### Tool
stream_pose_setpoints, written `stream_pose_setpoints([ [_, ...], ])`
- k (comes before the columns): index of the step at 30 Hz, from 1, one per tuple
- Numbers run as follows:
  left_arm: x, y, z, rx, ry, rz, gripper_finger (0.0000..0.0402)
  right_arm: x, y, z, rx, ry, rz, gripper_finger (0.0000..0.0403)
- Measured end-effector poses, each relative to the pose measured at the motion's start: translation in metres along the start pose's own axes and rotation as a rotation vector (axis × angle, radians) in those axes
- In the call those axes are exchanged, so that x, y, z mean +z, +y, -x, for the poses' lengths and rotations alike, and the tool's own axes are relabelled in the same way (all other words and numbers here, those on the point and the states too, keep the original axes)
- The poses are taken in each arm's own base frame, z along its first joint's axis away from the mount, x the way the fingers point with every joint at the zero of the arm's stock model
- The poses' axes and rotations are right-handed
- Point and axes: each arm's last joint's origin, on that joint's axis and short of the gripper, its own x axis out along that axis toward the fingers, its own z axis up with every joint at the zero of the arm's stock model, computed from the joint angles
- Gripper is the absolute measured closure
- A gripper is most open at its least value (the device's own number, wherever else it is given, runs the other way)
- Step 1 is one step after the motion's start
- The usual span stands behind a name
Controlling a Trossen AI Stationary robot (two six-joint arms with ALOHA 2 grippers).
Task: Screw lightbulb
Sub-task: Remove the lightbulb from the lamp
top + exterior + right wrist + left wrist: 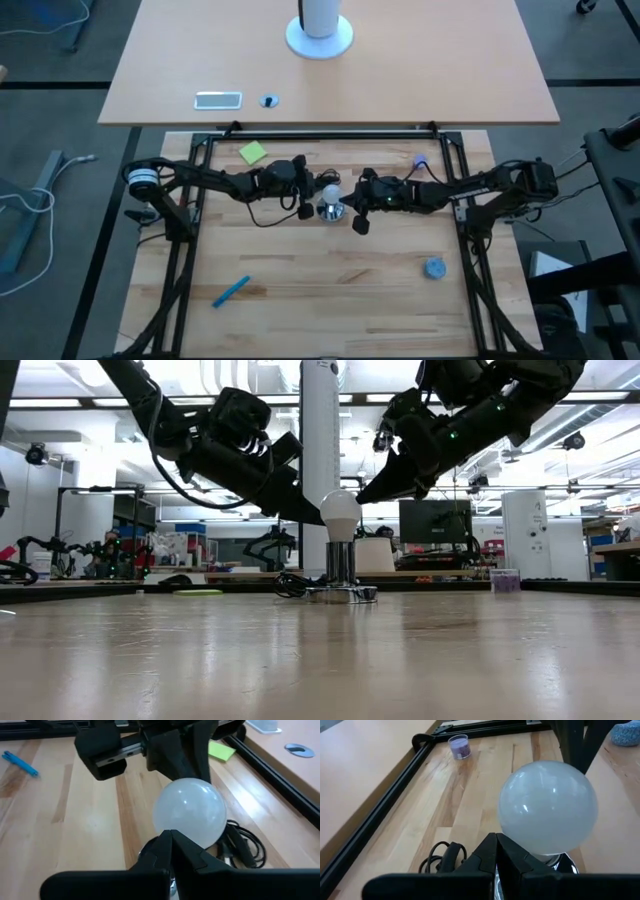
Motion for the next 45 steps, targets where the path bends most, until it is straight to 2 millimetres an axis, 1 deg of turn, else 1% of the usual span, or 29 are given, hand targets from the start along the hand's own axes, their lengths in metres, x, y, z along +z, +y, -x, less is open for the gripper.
stream_pose_setpoints([
  [7, 0.000, -0.003, 0.000, -0.011, 0.007, -0.003, 0.0401, -0.001, -0.002, 0.000, -0.018, 0.002, -0.002, 0.0403],
  [20, -0.003, -0.006, 0.000, -0.039, 0.030, -0.001, 0.0401, -0.008, -0.004, 0.000, -0.063, 0.023, -0.008, 0.0403],
  [26, -0.005, -0.007, 0.001, -0.057, 0.061, 0.005, 0.0401, -0.016, -0.007, 0.000, -0.102, 0.053, -0.005, 0.0403],
  [30, -0.007, -0.006, 0.003, -0.024, 0.105, 0.005, 0.0401, -0.019, -0.007, 0.001, -0.113, 0.076, -0.001, 0.0403],
  [33, -0.008, -0.005, 0.008, 0.007, 0.149, 0.006, 0.0401, -0.016, -0.007, 0.005, -0.098, 0.069, -0.002, 0.0403],
  [36, -0.002, -0.003, 0.016, 0.013, 0.147, 0.012, 0.0401, -0.012, -0.005, 0.009, -0.017, 0.050, -0.005, 0.0403],
  [39, 0.007, -0.002, 0.022, 0.009, 0.102, 0.017, 0.0401, -0.009, -0.004, 0.010, 0.004, 0.023, -0.002, 0.0403],
  [41, 0.010, -0.002, 0.022, 0.002, 0.067, 0.008, 0.0401, -0.007, -0.004, 0.010, 0.005, -0.003, 0.004, 0.0403],
  [45, 0.011, -0.002, 0.020, 0.004, 0.054, 0.006, 0.0401, -0.007, -0.003, 0.005, 0.005, -0.015, 0.005, 0.0403],
])
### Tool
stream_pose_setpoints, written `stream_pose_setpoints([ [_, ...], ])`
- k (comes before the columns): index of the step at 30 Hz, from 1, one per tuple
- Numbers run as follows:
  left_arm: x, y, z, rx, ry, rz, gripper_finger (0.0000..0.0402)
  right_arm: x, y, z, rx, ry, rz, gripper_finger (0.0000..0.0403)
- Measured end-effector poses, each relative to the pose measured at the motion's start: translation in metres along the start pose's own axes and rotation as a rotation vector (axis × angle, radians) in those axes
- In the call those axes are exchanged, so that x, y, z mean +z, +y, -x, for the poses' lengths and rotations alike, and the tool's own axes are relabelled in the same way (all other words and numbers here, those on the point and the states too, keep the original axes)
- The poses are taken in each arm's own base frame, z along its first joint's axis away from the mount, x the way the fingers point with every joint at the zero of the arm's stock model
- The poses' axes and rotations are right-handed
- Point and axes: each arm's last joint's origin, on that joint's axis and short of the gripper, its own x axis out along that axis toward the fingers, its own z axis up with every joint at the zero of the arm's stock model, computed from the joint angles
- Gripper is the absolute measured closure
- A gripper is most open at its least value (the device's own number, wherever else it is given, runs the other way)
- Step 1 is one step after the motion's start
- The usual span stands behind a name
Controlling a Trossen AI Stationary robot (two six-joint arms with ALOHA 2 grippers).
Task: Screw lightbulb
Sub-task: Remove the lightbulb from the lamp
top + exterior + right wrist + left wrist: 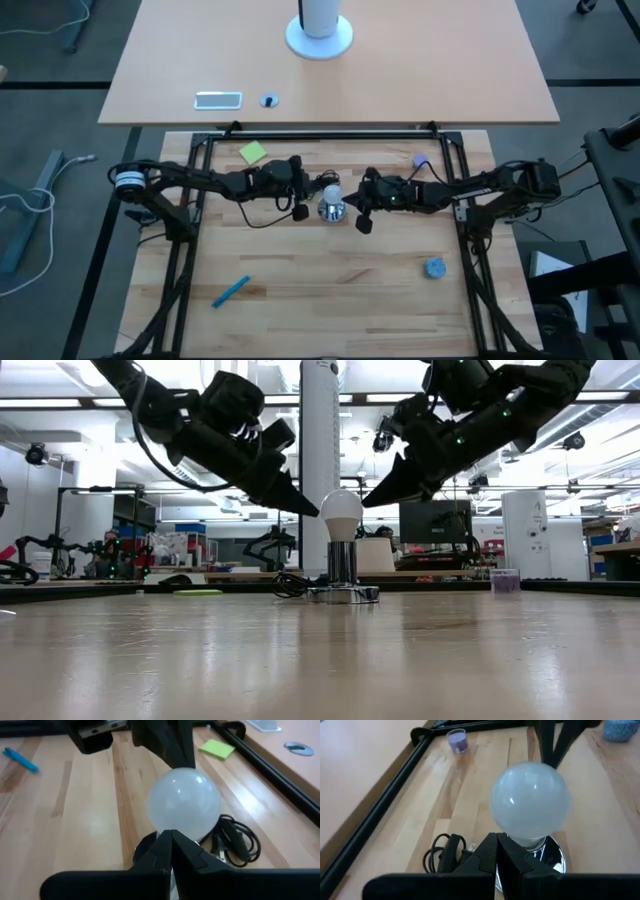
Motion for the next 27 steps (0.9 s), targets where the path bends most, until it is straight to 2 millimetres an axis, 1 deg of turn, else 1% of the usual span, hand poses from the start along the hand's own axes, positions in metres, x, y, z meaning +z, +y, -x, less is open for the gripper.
stream_pose_setpoints([
  [6, -0.001, -0.003, -0.002, -0.051, -0.001, 0.004, 0.0401, -0.003, -0.001, -0.003, -0.013, 0.014, 0.000, 0.0403],
  [10, -0.002, -0.005, -0.001, -0.141, -0.010, -0.005, 0.0401, -0.004, -0.003, -0.003, -0.069, 0.024, -0.018, 0.0403],
  [13, -0.003, -0.007, 0.000, -0.163, 0.007, -0.007, 0.0401, -0.006, -0.004, -0.003, -0.093, 0.040, -0.019, 0.0403],
  [16, -0.007, -0.006, 0.003, -0.113, 0.076, -0.005, 0.0401, -0.009, -0.004, -0.003, -0.091, 0.072, -0.015, 0.0403],
  [20, -0.008, -0.002, 0.006, 0.017, 0.119, -0.010, 0.0401, -0.007, -0.002, -0.002, -0.003, 0.065, -0.006, 0.0403],
  [25, 0.002, 0.001, 0.005, 0.052, 0.013, -0.036, 0.0401, -0.002, -0.001, -0.003, 0.017, 0.011, 0.005, 0.0403],
  [27, 0.003, 0.001, 0.005, 0.050, 0.002, -0.040, 0.0401, -0.001, -0.001, -0.003, 0.013, -0.001, 0.009, 0.0403],
])
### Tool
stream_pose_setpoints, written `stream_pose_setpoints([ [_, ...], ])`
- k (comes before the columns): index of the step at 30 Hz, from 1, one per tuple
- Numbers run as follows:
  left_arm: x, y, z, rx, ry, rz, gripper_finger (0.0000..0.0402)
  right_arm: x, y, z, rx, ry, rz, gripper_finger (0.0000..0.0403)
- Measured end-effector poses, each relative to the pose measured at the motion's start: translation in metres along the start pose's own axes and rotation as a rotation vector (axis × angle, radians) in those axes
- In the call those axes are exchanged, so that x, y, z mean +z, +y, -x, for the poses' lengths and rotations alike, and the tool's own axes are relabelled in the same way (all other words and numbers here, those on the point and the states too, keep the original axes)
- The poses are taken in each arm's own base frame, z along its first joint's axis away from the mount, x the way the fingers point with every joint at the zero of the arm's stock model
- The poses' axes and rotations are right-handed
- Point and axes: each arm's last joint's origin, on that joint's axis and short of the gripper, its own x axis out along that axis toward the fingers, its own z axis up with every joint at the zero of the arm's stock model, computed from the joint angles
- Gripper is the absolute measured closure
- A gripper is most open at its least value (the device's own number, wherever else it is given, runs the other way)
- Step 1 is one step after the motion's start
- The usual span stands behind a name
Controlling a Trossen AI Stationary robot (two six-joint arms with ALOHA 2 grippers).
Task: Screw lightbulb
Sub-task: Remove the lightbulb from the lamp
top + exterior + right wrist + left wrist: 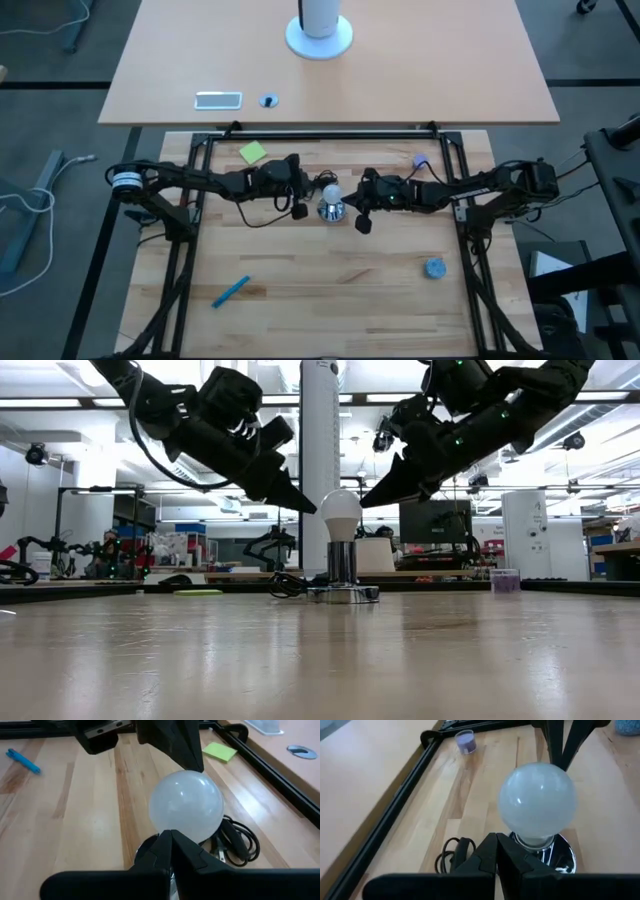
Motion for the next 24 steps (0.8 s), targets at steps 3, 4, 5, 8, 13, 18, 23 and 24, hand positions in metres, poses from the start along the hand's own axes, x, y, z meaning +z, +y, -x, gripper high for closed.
stream_pose_setpoints([
  [3, 0.0001, -0.0003, -0.0002, -0.001, -0.001, 0.000, 0.0401, 0.0002, -0.0012, -0.0003, -0.005, -0.002, -0.002, 0.0403],
  [4, 0.0001, -0.0003, -0.0002, -0.003, -0.002, 0.000, 0.0401, 0.0002, -0.0019, -0.0003, -0.007, -0.002, -0.003, 0.0403],
  [5, 0.0002, -0.0004, -0.0002, -0.007, -0.004, 0.000, 0.0401, 0.0002, -0.0024, -0.0004, -0.009, -0.002, -0.003, 0.0403],
  [8, 0.0012, -0.0009, -0.0001, -0.029, -0.019, 0.003, 0.0401, 0.0001, -0.0037, -0.0006, -0.015, -0.002, -0.006, 0.0403],
  [13, 0.0015, -0.0032, -0.0001, -0.057, -0.024, 0.005, 0.0401, 0.0001, -0.0044, -0.0006, -0.019, -0.002, -0.007, 0.0403],
  [18, 0.0018, -0.0064, 0.0002, -0.143, -0.039, 0.003, 0.0401, -0.0002, -0.0054, -0.0006, -0.045, 0.001, -0.007, 0.0403],
  [23, 0.0025, -0.0070, 0.0039, -0.161, -0.026, 0.005, 0.0401, -0.0017, -0.0073, -0.0005, -0.106, 0.016, -0.020, 0.0403],
  [24, 0.0027, -0.0073, 0.0052, -0.163, -0.021, 0.005, 0.0402, -0.0024, -0.0077, -0.0003, -0.117, 0.025, -0.023, 0.0403],
])
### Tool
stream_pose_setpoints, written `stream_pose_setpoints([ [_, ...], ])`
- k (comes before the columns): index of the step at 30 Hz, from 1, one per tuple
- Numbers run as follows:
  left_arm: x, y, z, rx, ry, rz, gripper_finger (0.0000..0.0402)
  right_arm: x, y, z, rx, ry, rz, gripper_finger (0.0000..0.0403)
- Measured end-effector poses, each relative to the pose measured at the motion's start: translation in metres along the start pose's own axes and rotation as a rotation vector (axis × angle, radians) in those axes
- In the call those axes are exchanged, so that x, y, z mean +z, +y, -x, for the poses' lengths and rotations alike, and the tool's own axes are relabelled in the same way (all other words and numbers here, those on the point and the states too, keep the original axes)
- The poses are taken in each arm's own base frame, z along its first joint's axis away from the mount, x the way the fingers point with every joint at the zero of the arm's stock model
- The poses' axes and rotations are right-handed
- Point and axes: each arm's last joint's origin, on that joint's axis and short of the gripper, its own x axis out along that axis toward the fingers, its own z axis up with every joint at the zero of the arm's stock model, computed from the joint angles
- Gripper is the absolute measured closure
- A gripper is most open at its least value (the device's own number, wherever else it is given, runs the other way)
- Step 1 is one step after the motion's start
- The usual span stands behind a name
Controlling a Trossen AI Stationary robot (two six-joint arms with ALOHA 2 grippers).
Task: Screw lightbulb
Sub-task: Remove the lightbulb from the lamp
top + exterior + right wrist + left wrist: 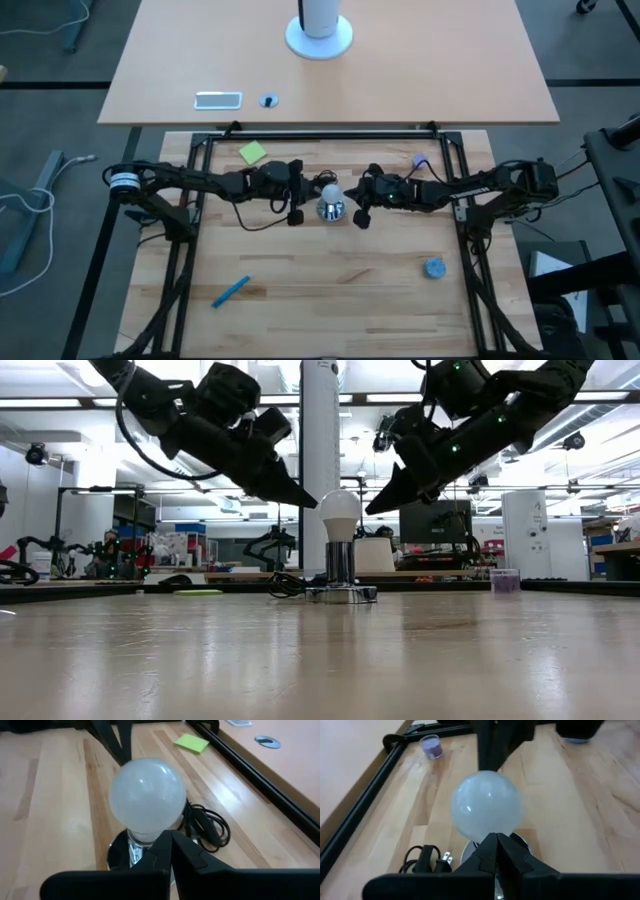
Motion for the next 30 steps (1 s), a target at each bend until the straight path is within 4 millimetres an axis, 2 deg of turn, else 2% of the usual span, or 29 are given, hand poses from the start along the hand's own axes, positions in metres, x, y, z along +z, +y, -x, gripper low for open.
stream_pose_setpoints([
  [5, -0.002, 0.001, 0.005, 0.075, 0.063, 0.017, 0.0401, 0.002, 0.000, 0.005, 0.007, 0.001, 0.003, 0.0403],
  [8, -0.002, 0.003, 0.005, 0.152, 0.075, 0.018, 0.0401, 0.007, 0.003, 0.008, 0.133, -0.029, 0.032, 0.0403],
  [11, -0.001, 0.005, -0.001, 0.167, 0.029, 0.014, 0.0401, 0.008, 0.004, 0.006, 0.159, -0.054, 0.027, 0.0403],
  [17, -0.005, 0.001, -0.009, 0.117, 0.022, -0.002, 0.0401, 0.002, 0.004, -0.001, 0.108, -0.027, 0.019, 0.0403],
  [26, -0.007, -0.007, -0.004, -0.058, 0.048, -0.013, 0.0401, -0.001, 0.001, -0.002, 0.016, 0.005, -0.002, 0.0403],
  [30, -0.010, -0.005, 0.001, 0.029, 0.119, -0.001, 0.0401, -0.004, 0.001, -0.001, 0.026, 0.032, -0.001, 0.0403],
])
